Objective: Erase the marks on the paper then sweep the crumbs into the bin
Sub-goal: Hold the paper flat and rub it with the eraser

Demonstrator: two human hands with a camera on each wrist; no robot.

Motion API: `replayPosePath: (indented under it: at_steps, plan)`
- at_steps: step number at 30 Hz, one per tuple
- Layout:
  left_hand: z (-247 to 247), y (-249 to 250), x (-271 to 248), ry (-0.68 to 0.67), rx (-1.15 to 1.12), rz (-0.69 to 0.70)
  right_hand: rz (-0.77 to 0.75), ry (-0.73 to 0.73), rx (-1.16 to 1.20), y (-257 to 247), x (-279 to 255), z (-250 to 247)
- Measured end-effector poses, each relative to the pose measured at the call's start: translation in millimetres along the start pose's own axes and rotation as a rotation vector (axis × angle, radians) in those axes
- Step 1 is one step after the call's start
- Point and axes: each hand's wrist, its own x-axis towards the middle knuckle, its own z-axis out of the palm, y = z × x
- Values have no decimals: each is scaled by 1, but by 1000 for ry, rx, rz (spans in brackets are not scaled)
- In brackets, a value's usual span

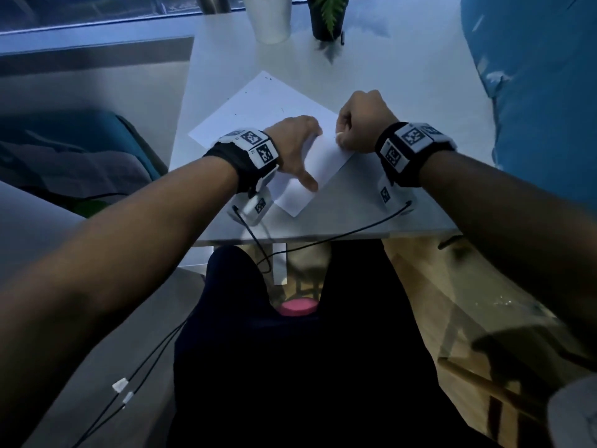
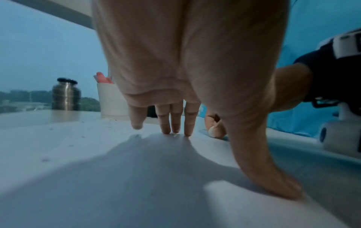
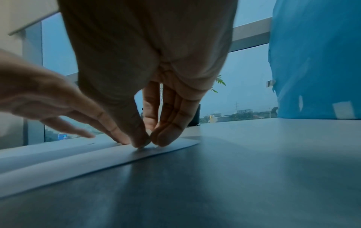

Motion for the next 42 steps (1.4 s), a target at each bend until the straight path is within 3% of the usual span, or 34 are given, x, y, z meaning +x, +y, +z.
replayPosePath:
  at_steps: [8, 9, 13, 15, 18, 19, 23, 28, 30, 33, 38, 40, 42]
  plan:
    - [-9, 12, 0, -123, 55, -13, 13, 35, 37, -7, -14, 2]
    - [-10, 13, 0, -123, 61, -6, -14, 66, 47, -9, -18, 7]
    - [-9, 12, -3, -101, 72, 12, -222, -88, -66, -35, -41, 17]
    - [-9, 12, -4, -119, 87, 21, -206, -83, -114, -28, -34, 8]
    - [-8, 14, -5, -138, 108, 19, -37, 43, 3, -2, -16, -7]
    - [-8, 13, -5, -139, 109, 18, -46, 72, 12, -1, -17, -5]
    - [-10, 12, -6, -156, 100, 23, -169, -100, -25, -22, -42, 11]
    - [-7, 11, -3, -188, 146, 0, 62, 11, -63, 6, -17, -20]
    - [-8, 9, -1, -194, 146, -4, -59, 37, -87, -12, -27, -7]
    - [-6, 8, 0, -204, 150, -12, -207, -130, -61, -40, -52, 20]
    - [-5, 7, 1, -206, 138, -6, 107, 30, -54, -1, -11, -10]
    - [-4, 5, 2, -197, 128, -7, 76, 112, -72, -7, -13, -2]
    - [-4, 3, 3, -196, 126, -2, -53, -9, -63, -30, -31, 13]
